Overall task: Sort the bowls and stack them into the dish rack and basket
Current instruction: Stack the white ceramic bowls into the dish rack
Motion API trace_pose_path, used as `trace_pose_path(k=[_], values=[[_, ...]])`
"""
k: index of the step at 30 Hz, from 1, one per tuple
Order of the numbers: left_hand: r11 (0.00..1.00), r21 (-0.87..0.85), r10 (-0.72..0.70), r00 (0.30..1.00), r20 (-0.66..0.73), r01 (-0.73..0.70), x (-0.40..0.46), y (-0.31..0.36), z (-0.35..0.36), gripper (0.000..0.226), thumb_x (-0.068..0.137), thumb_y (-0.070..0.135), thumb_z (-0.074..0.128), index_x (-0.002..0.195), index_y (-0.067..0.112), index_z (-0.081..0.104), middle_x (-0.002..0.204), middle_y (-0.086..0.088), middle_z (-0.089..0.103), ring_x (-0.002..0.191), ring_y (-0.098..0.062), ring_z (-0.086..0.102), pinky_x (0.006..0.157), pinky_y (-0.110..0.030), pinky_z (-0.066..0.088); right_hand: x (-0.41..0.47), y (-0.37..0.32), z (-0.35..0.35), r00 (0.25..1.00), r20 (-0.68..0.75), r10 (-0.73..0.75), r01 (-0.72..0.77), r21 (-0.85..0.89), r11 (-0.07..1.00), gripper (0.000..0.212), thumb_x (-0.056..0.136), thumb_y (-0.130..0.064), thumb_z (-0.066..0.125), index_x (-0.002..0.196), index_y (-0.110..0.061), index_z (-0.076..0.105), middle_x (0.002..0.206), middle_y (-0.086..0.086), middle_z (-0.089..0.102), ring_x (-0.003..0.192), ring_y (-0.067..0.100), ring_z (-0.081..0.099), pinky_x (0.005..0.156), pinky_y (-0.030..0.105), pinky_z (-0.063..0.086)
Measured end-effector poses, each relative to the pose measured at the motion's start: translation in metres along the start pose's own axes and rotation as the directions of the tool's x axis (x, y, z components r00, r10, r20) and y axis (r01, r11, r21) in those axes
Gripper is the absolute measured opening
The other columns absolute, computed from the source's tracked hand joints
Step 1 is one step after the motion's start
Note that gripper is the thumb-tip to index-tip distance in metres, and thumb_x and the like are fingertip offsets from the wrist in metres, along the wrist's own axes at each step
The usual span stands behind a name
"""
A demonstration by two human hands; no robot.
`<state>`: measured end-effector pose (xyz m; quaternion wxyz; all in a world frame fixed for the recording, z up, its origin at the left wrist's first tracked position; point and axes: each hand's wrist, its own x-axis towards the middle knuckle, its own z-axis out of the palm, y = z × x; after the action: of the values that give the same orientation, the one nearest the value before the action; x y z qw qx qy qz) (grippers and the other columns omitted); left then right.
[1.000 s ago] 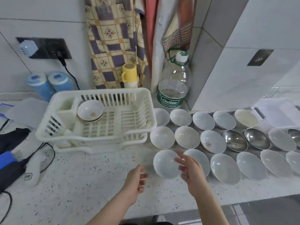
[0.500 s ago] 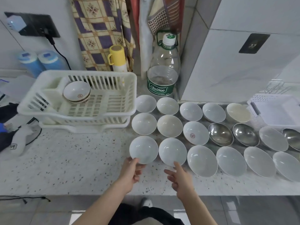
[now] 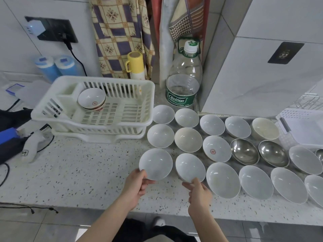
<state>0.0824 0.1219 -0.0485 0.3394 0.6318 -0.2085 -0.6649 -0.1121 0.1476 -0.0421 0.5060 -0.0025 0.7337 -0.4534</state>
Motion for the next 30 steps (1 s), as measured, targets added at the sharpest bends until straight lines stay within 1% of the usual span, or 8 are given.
trace_pose_path(k=[5, 9, 14, 19, 21, 24, 27, 30], values=[[0.997, 0.000, 0.071, 0.990, 0.124, -0.072, -0.018, 0.035, -0.009, 0.034, 0.085, 0.007, 0.046, 0.116, 0.013, 0.060, 0.086, -0.026, 0.074, 0.042, -0.008, 0.033, 0.038, -0.020, 0.027, -0.021, -0.004, 0.013, 0.999, -0.031, -0.037, 0.040, 0.080, 0.996, 0.012, 0.086, -0.013, 0.055, 0.082, -0.005, 0.063, 0.069, 0.012, 0.075, 0.039, 0.010, 0.018, 0.034, 0.019, 0.022], [0.991, -0.064, 0.127, 0.976, 0.177, -0.117, -0.024, 0.069, -0.025, 0.034, 0.085, 0.006, 0.047, 0.116, 0.013, 0.060, 0.088, -0.027, 0.073, 0.042, -0.008, 0.031, 0.037, -0.019, 0.028, -0.040, -0.014, 0.033, 0.992, -0.046, -0.115, 0.121, 0.147, 0.982, 0.011, 0.083, -0.011, 0.054, 0.076, -0.004, 0.058, 0.070, 0.012, 0.075, 0.037, 0.009, 0.017, 0.033, 0.018, 0.021], [0.984, -0.110, 0.160, 0.974, 0.161, -0.143, -0.025, 0.112, -0.066, 0.030, 0.089, 0.009, 0.046, 0.116, 0.007, 0.060, 0.090, -0.027, 0.074, 0.038, -0.006, 0.029, 0.036, -0.017, 0.025, -0.067, -0.036, 0.072, 0.956, -0.073, -0.285, 0.294, 0.242, 0.925, 0.011, 0.080, -0.011, 0.055, 0.071, -0.009, 0.060, 0.068, 0.010, 0.075, 0.037, 0.008, 0.017, 0.034, 0.016, 0.023], [0.988, -0.069, 0.140, 0.987, 0.074, -0.135, -0.018, 0.154, -0.124, 0.025, 0.087, 0.009, 0.049, 0.109, 0.006, 0.062, 0.087, -0.025, 0.075, 0.036, -0.006, 0.028, 0.033, -0.016, 0.025, -0.090, -0.061, 0.126, 0.881, -0.032, -0.472, 0.455, 0.331, 0.827, 0.025, 0.079, -0.012, 0.056, 0.056, -0.014, 0.050, 0.062, 0.009, 0.072, 0.040, 0.008, 0.019, 0.038, 0.015, 0.024], [0.986, -0.084, 0.147, 0.989, 0.021, -0.144, -0.013, 0.169, -0.148, 0.025, 0.087, 0.009, 0.049, 0.108, 0.004, 0.062, 0.086, -0.026, 0.074, 0.036, -0.006, 0.026, 0.033, -0.016, 0.023, -0.096, -0.072, 0.152, 0.847, 0.040, -0.530, 0.495, 0.303, 0.814, 0.026, 0.079, -0.018, 0.058, 0.054, -0.012, 0.056, 0.058, 0.006, 0.071, 0.041, 0.006, 0.024, 0.043, 0.015, 0.030], [0.976, -0.118, 0.176, 0.983, -0.048, -0.181, -0.003, 0.192, -0.182, 0.021, 0.088, 0.009, 0.049, 0.103, 0.002, 0.062, 0.084, -0.025, 0.075, 0.036, -0.006, 0.025, 0.033, -0.016, 0.021, -0.101, -0.087, 0.196, 0.801, 0.105, -0.589, 0.567, 0.179, 0.804, 0.026, 0.074, -0.029, 0.059, 0.054, -0.015, 0.067, 0.061, 0.004, 0.072, 0.044, 0.003, 0.035, 0.056, 0.025, 0.036], [0.965, -0.144, 0.206, 0.973, -0.101, -0.220, 0.007, 0.213, -0.213, 0.020, 0.089, 0.008, 0.048, 0.103, 0.002, 0.060, 0.081, -0.024, 0.075, 0.034, -0.005, 0.024, 0.032, -0.016, 0.021, -0.102, -0.096, 0.241, 0.761, 0.217, -0.611, 0.604, 0.106, 0.790, 0.020, 0.077, -0.027, 0.057, 0.065, -0.016, 0.069, 0.064, 0.006, 0.073, 0.044, 0.002, 0.042, 0.059, 0.028, 0.035], [0.958, -0.160, 0.217, 0.966, -0.139, -0.238, 0.020, 0.232, -0.238, 0.019, 0.091, 0.008, 0.048, 0.105, 0.002, 0.060, 0.076, -0.022, 0.074, 0.032, -0.005, 0.025, 0.031, -0.015, 0.021, -0.098, -0.098, 0.283, 0.726, 0.289, -0.624, 0.660, -0.036, 0.750, 0.021, 0.083, -0.026, 0.053, 0.077, -0.016, 0.070, 0.065, -0.001, 0.074, 0.054, 0.003, 0.054, 0.062, 0.027, 0.037]])
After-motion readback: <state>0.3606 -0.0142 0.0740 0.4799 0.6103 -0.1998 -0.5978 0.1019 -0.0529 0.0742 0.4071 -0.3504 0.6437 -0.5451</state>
